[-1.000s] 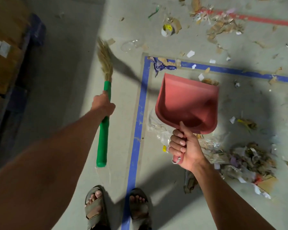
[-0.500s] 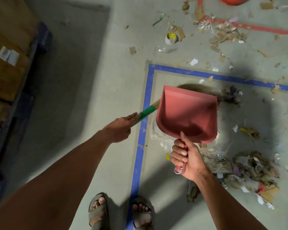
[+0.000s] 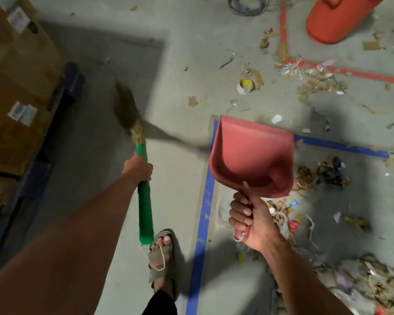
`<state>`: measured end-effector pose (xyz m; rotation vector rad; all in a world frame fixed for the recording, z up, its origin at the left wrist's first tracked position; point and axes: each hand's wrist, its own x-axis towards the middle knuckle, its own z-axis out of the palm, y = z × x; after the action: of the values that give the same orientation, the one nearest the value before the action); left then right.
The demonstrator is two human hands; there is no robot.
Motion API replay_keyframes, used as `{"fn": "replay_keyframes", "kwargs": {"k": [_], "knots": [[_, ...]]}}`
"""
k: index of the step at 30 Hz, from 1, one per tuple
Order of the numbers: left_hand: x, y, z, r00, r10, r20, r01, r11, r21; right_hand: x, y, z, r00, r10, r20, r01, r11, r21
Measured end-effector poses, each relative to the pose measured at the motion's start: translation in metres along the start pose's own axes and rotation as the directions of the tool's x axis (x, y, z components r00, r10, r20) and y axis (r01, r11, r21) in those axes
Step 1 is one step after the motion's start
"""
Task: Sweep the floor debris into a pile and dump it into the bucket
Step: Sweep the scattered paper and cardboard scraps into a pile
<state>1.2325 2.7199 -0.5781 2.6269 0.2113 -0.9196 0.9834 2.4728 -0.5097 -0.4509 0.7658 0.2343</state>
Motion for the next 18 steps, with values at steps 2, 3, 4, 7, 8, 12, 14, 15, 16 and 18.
{"fn": "replay_keyframes", "kwargs": {"k": [2,3,4,7,8,12,14,15,16,18], "knots": [[0.021,0.010,0.014,0.995,0.054,0.081,-0.062,0.994,0.093,0.022,-0.003,0.003,1.000,0.015,-0.024,-0.015,1.000,0.004],[0.028,0.014,0.023,0.988,0.106,0.116,-0.124,0.979,0.161,0.033,-0.004,0.004,0.999,0.027,-0.042,-0.027,1.000,0.008],[0.029,0.016,0.032,0.977,0.163,0.141,-0.190,0.958,0.213,0.041,-0.004,0.004,0.998,0.033,-0.056,-0.032,0.999,0.017],[0.044,0.023,0.044,0.893,0.352,0.282,-0.427,0.861,0.278,0.073,-0.006,0.019,0.996,0.041,-0.085,-0.035,0.997,0.071],[0.051,0.026,0.042,0.832,0.425,0.357,-0.529,0.802,0.278,0.081,-0.007,0.025,0.995,0.046,-0.090,-0.038,0.996,0.082],[0.078,0.034,0.026,0.607,0.569,0.555,-0.774,0.583,0.249,0.106,-0.015,0.055,0.994,0.077,-0.075,-0.072,0.995,0.075],[0.082,0.038,0.012,0.552,0.604,0.576,-0.819,0.521,0.239,0.113,-0.024,0.074,0.993,0.079,-0.086,-0.074,0.995,0.061],[0.084,0.039,0.002,0.544,0.625,0.560,-0.827,0.511,0.233,0.117,-0.032,0.086,0.993,0.079,-0.086,-0.074,0.996,0.052],[0.084,0.039,-0.010,0.550,0.644,0.532,-0.825,0.517,0.228,0.120,-0.040,0.097,0.994,0.077,-0.081,-0.074,0.996,0.040],[0.092,0.036,-0.035,0.585,0.681,0.440,-0.803,0.563,0.195,0.128,-0.057,0.118,0.996,0.072,-0.054,-0.071,0.997,0.024]]}}
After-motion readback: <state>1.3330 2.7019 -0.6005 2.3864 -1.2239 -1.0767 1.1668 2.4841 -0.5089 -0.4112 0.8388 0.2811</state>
